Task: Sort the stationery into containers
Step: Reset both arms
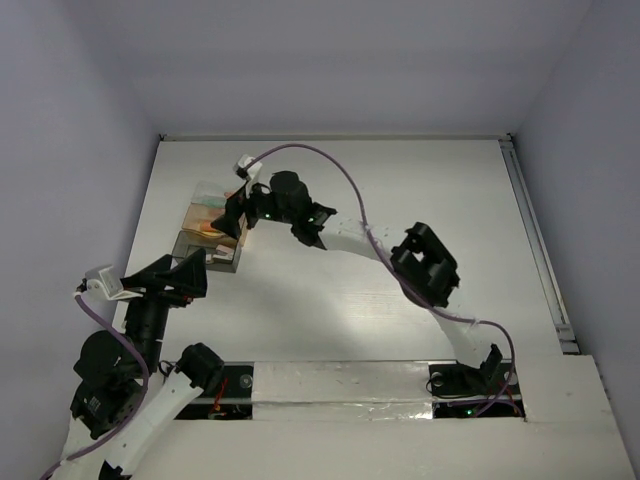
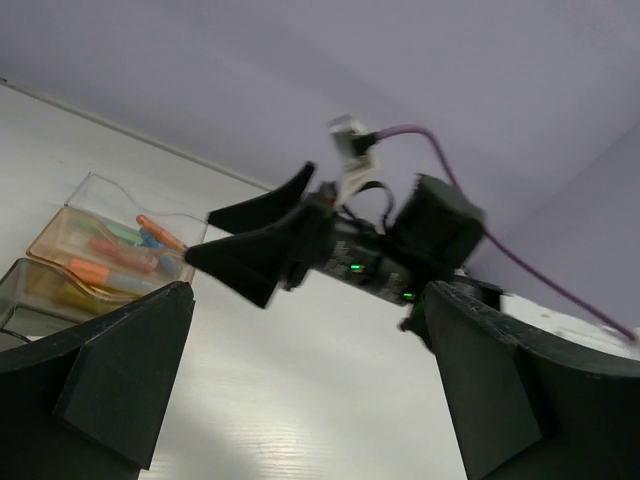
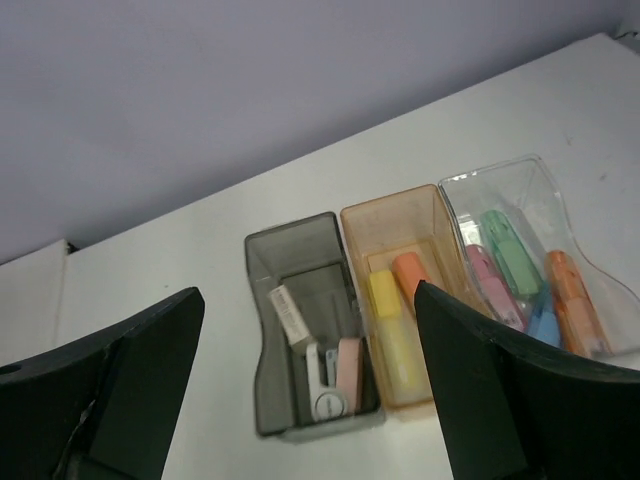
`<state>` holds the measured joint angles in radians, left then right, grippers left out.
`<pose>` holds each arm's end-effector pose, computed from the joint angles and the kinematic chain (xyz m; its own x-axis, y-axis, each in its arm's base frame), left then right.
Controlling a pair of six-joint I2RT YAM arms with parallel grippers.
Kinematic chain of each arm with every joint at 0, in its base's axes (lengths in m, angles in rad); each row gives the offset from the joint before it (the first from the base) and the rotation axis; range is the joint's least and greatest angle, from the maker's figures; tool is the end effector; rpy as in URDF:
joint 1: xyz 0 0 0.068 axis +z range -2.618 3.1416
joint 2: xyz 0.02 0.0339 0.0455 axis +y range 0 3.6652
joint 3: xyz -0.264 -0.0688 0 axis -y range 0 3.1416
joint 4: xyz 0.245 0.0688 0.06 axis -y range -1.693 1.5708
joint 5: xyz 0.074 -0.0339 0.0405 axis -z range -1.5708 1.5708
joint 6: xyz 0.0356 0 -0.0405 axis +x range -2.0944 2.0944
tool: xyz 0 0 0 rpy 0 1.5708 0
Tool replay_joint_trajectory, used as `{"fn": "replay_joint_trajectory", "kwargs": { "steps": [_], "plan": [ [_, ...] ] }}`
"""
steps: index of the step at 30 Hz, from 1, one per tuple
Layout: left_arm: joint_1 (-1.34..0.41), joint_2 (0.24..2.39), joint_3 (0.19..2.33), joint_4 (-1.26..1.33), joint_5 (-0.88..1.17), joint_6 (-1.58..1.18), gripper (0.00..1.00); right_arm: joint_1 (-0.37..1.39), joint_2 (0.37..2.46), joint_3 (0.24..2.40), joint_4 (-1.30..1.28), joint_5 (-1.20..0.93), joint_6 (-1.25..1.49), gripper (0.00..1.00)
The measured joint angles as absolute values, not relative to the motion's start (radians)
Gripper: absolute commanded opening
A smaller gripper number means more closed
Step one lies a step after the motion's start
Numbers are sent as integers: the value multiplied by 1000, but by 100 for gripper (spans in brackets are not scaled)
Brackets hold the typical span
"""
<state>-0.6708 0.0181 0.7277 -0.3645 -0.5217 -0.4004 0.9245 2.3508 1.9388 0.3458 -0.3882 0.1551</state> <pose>0.0122 0.0130 0.3589 0.1772 -0.5720 -0.8009 0.2613 0.8119 -0.5221 0.3270 0.4559 0.2510 -0.1886 -0.0126 -0.9820 -0.9486 0.2610 0.1789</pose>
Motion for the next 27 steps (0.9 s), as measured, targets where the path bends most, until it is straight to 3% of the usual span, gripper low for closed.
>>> {"fn": "replay_joint_trajectory", "kwargs": {
  "steps": [3, 4, 9, 16, 21, 27],
  "plan": [
    [-667, 23, 728, -364, -521, -401, 99, 925, 2167, 1700, 422, -340, 188, 92],
    [-665, 28, 728, -364, -520, -401, 99, 925, 2089, 1654, 429, -323, 192, 100],
    [-661, 91, 728, -361, -491, -401, 99, 925, 1707, 1243, 506, -128, 244, 100],
    [-661, 207, 729, -329, -410, -411, 99, 924, 1171, 826, 412, 178, 321, 100],
    [-661, 244, 729, -282, -363, -421, 99, 925, 757, 634, 302, 383, 421, 100],
    [-661, 265, 725, -229, -316, -432, 99, 925, 509, 502, 201, 520, 493, 100]
  ]
}}
